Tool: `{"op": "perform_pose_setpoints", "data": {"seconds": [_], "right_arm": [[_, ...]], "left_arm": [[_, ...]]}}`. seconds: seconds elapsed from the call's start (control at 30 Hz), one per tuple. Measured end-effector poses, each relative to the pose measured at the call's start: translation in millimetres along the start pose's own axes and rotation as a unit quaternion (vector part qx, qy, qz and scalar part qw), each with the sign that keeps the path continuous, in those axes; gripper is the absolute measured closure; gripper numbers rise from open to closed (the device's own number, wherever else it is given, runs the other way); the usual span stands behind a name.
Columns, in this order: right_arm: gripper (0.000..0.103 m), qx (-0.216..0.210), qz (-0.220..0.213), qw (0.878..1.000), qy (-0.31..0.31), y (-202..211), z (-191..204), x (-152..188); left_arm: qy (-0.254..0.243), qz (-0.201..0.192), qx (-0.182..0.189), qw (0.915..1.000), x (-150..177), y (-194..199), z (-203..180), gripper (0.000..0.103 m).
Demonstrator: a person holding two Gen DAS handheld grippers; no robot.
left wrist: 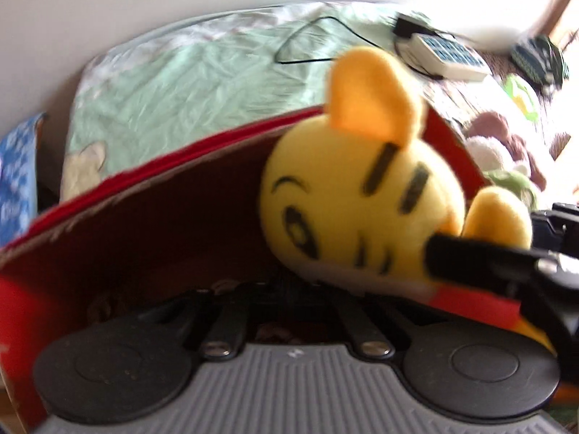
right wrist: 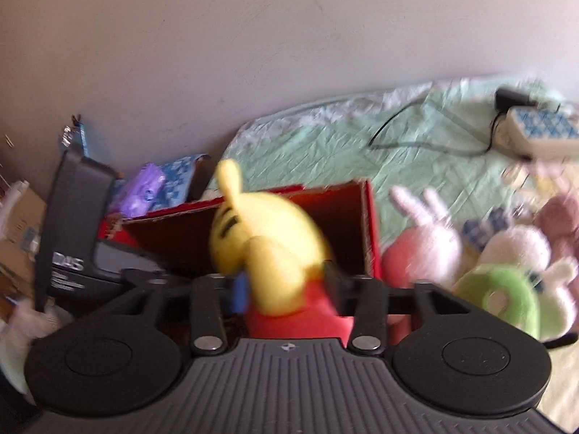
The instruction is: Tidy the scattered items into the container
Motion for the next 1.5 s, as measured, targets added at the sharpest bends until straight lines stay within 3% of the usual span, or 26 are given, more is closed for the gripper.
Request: {"op": "perform_pose_setpoints", "data": {"seconds": [0.13,0.2,0.3,0.37,0.53,0.63,0.7,0.77,0.97,1.13,1.33,1.5], "right_arm": [[0.074,0.031,0.001,0.999,-0.027,17.2,-8.6,6.5],[0.076,0.052,0.001,0.998,-0.033,21.6,-15.7,9.1],[0.075,0.06,0.01,0.996,-0.06,11.0,-25.9,8.0],[0.076,0.066,0.0,0.997,-0.041,5.1,-23.6,4.8],[0.063,0.056,-0.015,0.997,-0.05,16.1,-17.2,0.7],[0.058,0.043,-0.036,0.996,-0.062,32.6,-18.9,-8.1],[0.043,0.045,-0.054,0.996,-0.052,42.3,-16.5,-12.5],[0.043,0.045,-0.067,0.996,-0.043,48.7,-13.2,-15.4],[0.053,0.061,-0.074,0.995,-0.005,51.0,-5.5,-16.3],[0.061,0.066,-0.067,0.995,0.012,52.1,-2.4,-10.6],[0.066,0.059,-0.057,0.996,0.023,50.3,1.1,-3.4],[0.068,0.064,-0.039,0.997,0.031,40.5,1.3,2.2]], "left_arm": [[-0.049,-0.019,0.022,0.9984,-17.4,-2.3,-23.2,0.103],[-0.078,-0.005,0.009,0.9969,-22.7,-12.3,-32.4,0.103],[-0.067,0.015,0.016,0.9975,-26.9,-26.6,-31.0,0.103],[-0.051,0.014,0.027,0.9982,-28.2,-27.3,-27.0,0.103],[-0.043,-0.003,0.029,0.9987,-27.4,-7.7,-26.8,0.103],[-0.028,-0.014,0.023,0.9992,-23.4,3.4,-14.8,0.08],[-0.018,-0.023,0.026,0.9992,-21.4,11.0,-7.6,0.069],[-0.009,-0.036,0.033,0.9988,-20.7,21.1,-3.9,0.061],[0.002,-0.068,0.026,0.9973,-18.1,40.8,-4.0,0.056],[0.027,-0.07,0.009,0.9971,-14.1,44.6,-2.4,0.051],[0.039,-0.091,-0.041,0.9943,-9.9,52.0,-5.6,0.033],[0.046,-0.092,-0.058,0.993,-7.7,51.1,-8.2,0.032]]}}
Point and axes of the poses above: each gripper's, at about its wrist camera, not at the fingertips, and y roughly against the way its jaws point, z to its left, x to its underside, the point moved 10 cm from there along -y, roughly the way its jaws point, and after that the axes turned 3 degrees about x, right-handed, at the moved point
